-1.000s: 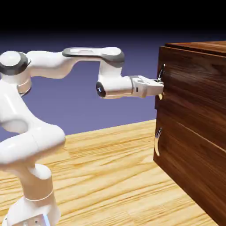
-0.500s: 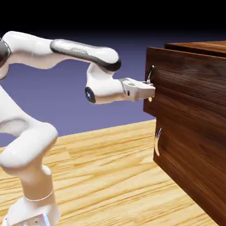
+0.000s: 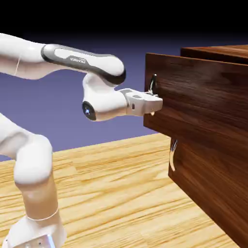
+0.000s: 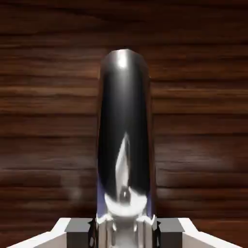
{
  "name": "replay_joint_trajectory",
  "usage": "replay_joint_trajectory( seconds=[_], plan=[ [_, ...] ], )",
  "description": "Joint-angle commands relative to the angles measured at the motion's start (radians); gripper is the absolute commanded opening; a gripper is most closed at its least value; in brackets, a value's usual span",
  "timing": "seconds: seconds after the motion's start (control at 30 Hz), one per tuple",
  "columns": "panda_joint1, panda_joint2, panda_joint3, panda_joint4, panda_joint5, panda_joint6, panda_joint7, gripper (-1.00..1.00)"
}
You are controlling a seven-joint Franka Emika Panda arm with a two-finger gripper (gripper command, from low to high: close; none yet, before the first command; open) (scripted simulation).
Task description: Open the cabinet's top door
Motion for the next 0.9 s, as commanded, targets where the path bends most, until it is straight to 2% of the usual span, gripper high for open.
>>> replay_joint_trajectory(
  seconds=[0.0, 0.47, 0.67, 0.87],
  plan=[
    [0.021, -0.025, -0.027, -0.020, -0.043, -0.002, 0.025, -1.00],
    [0.175, -0.352, -0.339, -0.231, -0.652, -0.021, 0.374, -1.00],
    [0.139, -0.468, -0.436, -0.293, -0.913, -0.089, 0.539, -1.00],
    [0.038, -0.556, -0.556, -0.332, -1.174, -0.237, 0.679, -1.00]
  ],
)
